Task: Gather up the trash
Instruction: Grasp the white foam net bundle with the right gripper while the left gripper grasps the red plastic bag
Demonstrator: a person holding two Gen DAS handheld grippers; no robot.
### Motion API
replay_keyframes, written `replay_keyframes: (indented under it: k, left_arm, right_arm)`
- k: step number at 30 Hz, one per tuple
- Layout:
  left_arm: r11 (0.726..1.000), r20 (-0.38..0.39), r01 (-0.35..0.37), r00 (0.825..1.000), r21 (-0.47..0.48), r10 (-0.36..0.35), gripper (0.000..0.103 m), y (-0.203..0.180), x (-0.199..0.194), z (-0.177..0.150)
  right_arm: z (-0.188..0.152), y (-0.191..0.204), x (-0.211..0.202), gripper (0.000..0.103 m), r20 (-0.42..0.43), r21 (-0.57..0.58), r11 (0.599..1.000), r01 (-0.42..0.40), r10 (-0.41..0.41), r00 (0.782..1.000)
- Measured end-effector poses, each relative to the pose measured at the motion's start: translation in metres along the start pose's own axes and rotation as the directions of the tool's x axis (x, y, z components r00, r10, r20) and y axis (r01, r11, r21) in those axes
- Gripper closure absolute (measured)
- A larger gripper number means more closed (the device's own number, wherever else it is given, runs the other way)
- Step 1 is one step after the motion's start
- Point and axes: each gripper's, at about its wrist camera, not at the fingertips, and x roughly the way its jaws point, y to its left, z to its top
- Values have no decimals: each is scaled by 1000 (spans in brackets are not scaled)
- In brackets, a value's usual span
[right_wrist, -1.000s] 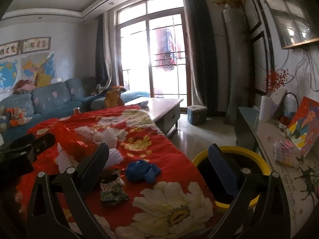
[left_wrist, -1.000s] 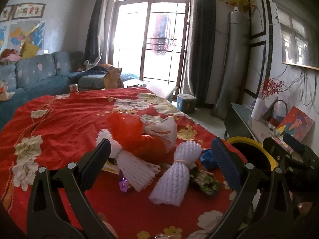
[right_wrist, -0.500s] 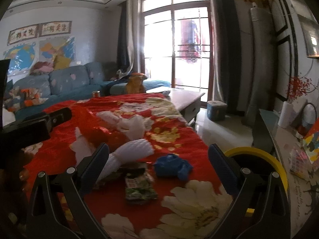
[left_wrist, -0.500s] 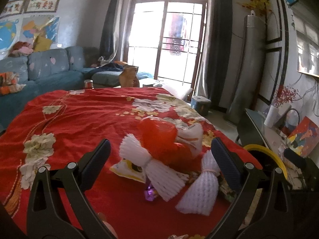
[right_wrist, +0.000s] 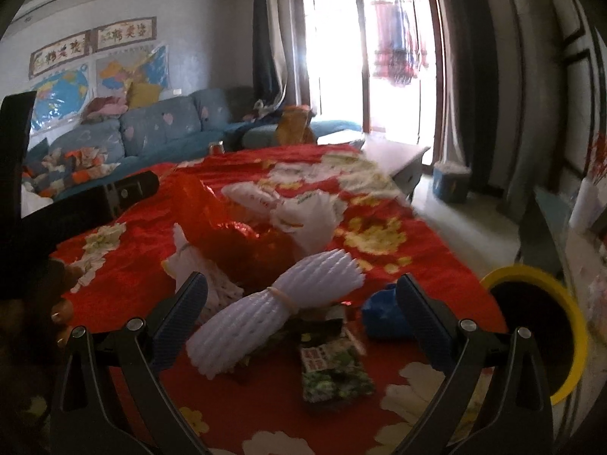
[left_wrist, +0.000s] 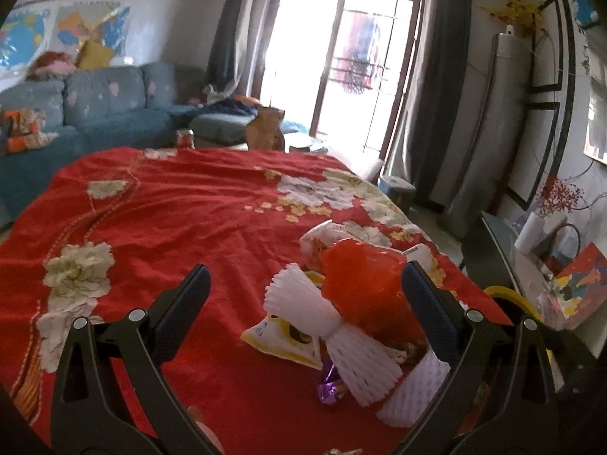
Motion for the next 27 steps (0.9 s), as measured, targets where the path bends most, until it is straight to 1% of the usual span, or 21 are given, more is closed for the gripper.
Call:
replay_keyframes:
  k: [2, 5, 6, 7, 11, 12, 13, 17, 19, 20, 21, 22, 23, 24, 25, 27]
  left_arm:
    - [1000, -25, 4, 1000, 18, -4, 11, 1, 9, 4]
    - [998, -61, 38, 998, 46, -36, 11, -3, 20, 7]
    - [997, -75, 42, 996, 58, -38, 11, -5, 24, 8]
    - [997, -84, 47, 996, 65, -41, 11, -7, 27, 10]
    - [990, -116, 68, 992, 120, -54, 11, -18, 36, 12]
    - [989, -120, 76, 991, 129, -60, 11, -19, 38, 12]
    - [986, -129, 84, 990, 143, -66, 11, -22, 40, 12]
    - [982, -155, 96, 985, 164, -70, 11, -29, 47, 11]
    - [980, -172, 115, 981, 163, -87, 11, -31, 50, 10]
    - [978, -181, 129, 979, 162, -99, 12, -33, 51, 8]
    - [977, -188, 136, 977, 164, -104, 18, -35, 52, 7]
    - [975, -199, 141, 974, 171, -106, 23, -37, 54, 6]
    - [974, -205, 143, 973, 174, -106, 24, -39, 56, 5]
    - [973, -215, 153, 970, 172, -114, 28, -40, 57, 4]
    - [972, -223, 161, 967, 169, -122, 34, -41, 58, 3]
    - [971, -233, 172, 964, 164, -131, 39, -43, 59, 1]
  right_arm:
    - [2, 0, 10, 6, -37, 14, 1000, -9, 10, 999]
    - [3, -2, 22, 7, -86, 30, 999, -20, 22, 996]
    - [3, 0, 26, 11, -101, 28, 999, -22, 25, 995]
    - [2, 1, 30, 17, -120, 28, 999, -29, 32, 992]
    - [-3, 2, 42, 23, -181, 53, 996, -68, 77, 980]
    - [-5, 1, 45, 26, -195, 63, 995, -78, 89, 977]
    - [-6, 0, 46, 30, -205, 74, 994, -86, 99, 974]
    - [-11, -1, 47, 38, -227, 105, 988, -116, 137, 964]
    - [-14, -1, 48, 49, -231, 116, 984, -137, 161, 959]
    - [-14, -1, 48, 52, -233, 121, 982, -148, 173, 957]
    - [-16, -1, 46, 58, -233, 126, 979, -160, 186, 954]
    - [-16, -1, 46, 60, -234, 125, 978, -164, 190, 954]
    - [-16, -1, 45, 61, -232, 125, 978, -169, 194, 953]
    - [-17, -2, 45, 68, -233, 125, 976, -176, 201, 951]
    - [-16, -1, 44, 69, -233, 126, 976, -178, 204, 951]
    - [-16, -2, 41, 71, -228, 126, 975, -182, 207, 951]
